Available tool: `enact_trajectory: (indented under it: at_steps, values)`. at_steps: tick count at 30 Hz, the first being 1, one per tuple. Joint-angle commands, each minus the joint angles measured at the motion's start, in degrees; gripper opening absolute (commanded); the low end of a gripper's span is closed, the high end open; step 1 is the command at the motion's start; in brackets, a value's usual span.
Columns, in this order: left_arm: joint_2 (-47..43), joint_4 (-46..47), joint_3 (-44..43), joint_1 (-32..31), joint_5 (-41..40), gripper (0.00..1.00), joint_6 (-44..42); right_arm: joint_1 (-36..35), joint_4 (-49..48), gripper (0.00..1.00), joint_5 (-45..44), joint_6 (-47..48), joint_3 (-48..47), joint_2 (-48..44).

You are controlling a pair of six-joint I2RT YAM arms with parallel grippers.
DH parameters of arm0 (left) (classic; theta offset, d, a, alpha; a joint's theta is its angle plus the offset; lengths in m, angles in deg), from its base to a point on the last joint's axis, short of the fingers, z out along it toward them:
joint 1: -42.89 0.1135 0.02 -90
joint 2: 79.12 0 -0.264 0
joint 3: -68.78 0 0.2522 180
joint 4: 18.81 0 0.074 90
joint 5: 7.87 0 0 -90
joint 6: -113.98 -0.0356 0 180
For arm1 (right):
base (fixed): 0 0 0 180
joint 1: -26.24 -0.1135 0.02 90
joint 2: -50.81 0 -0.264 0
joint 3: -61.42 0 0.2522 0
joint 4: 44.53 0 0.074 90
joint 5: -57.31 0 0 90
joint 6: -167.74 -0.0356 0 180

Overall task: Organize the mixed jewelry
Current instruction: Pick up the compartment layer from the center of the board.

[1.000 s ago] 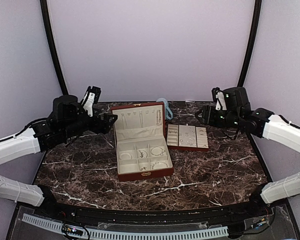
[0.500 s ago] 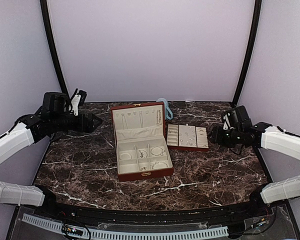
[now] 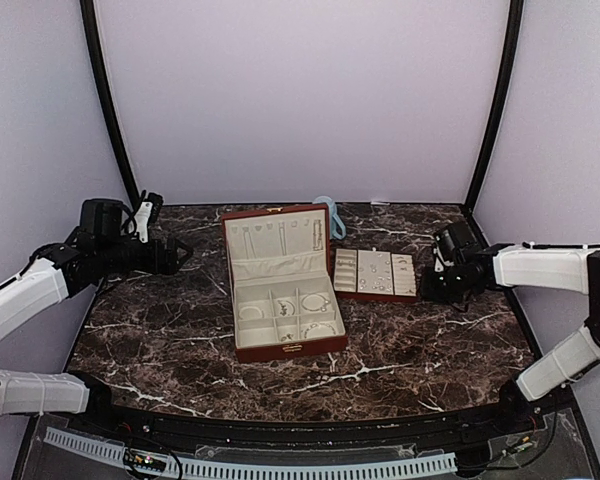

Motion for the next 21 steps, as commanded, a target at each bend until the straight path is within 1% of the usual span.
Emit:
enact_trajectory:
  at_steps: [1, 7, 13, 21]
  values:
    - [-1.4, 2.7, 2.1, 0.3, -2.8, 0.91, -2.4, 1.0, -2.8, 0.29, -1.8, 2.8, -3.6, 3.7]
    - [-1.9, 3.6, 3.0, 0.3, -3.3, 0.91, -2.4, 2.3, -4.1, 0.24, -1.6, 4.4, -7.5, 8.5]
    - [-2.0, 3.7, 3.0, 0.3, -3.2, 0.91, -2.6, 2.9, -4.1, 0.16, -1.4, 6.1, -11.0, 13.3]
    - [-2.0, 3.8, 3.0, 0.3, -3.2, 0.91, -2.6, 3.2, -2.9, 0.14, -3.0, 6.7, -11.9, 14.6]
